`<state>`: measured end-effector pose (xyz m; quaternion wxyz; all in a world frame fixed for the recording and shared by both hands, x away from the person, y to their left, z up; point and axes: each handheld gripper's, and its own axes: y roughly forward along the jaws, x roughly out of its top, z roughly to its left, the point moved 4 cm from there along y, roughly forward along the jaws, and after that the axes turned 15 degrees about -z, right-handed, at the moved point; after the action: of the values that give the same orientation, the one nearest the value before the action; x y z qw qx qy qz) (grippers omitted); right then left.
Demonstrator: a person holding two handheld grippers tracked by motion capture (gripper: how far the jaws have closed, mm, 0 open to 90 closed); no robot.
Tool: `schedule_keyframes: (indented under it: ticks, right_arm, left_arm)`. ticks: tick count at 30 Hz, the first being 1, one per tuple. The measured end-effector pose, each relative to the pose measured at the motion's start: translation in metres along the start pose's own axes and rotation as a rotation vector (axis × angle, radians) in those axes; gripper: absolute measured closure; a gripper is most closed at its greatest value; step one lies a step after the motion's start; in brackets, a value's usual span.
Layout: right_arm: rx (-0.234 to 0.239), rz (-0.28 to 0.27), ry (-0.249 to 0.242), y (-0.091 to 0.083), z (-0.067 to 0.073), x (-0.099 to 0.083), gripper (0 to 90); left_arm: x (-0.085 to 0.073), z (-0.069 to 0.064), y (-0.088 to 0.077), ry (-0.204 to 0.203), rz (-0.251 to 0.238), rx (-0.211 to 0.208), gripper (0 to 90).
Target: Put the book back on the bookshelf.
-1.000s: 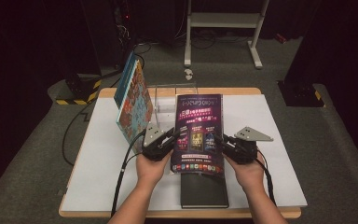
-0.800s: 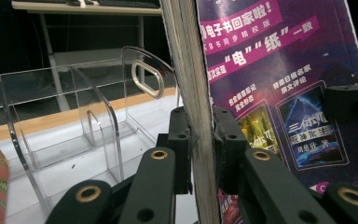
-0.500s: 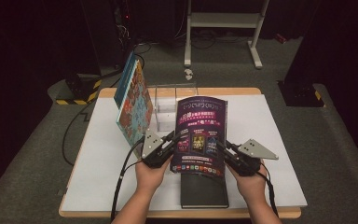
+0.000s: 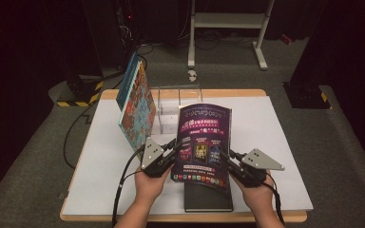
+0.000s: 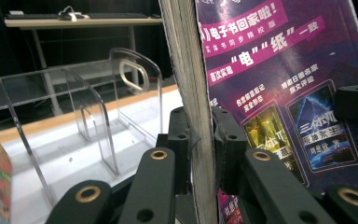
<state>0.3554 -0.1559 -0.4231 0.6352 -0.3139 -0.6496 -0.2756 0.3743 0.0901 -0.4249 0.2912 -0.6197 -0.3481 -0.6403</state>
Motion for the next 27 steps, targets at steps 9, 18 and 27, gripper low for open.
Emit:
schedule_keyframes:
  ticks: [9, 18, 27]
  right_arm:
    - [-0.059, -0.040, -0.034, 0.034, -0.028, 0.014, 77.9]
    - [-0.044, -0.074, -0.044, 0.009, -0.011, 0.000, 79.3]
    - [-0.015, -0.073, -0.003, -0.012, -0.002, -0.010, 72.5]
  left_arm:
    - [0.008, 0.016, 0.035, 0.001, -0.038, 0.035, 80.1]
    - [0.004, 0.001, 0.005, 0.032, -0.090, 0.004, 78.7]
    - [0.004, -0.002, -0.015, 0.029, -0.082, 0.001, 64.9]
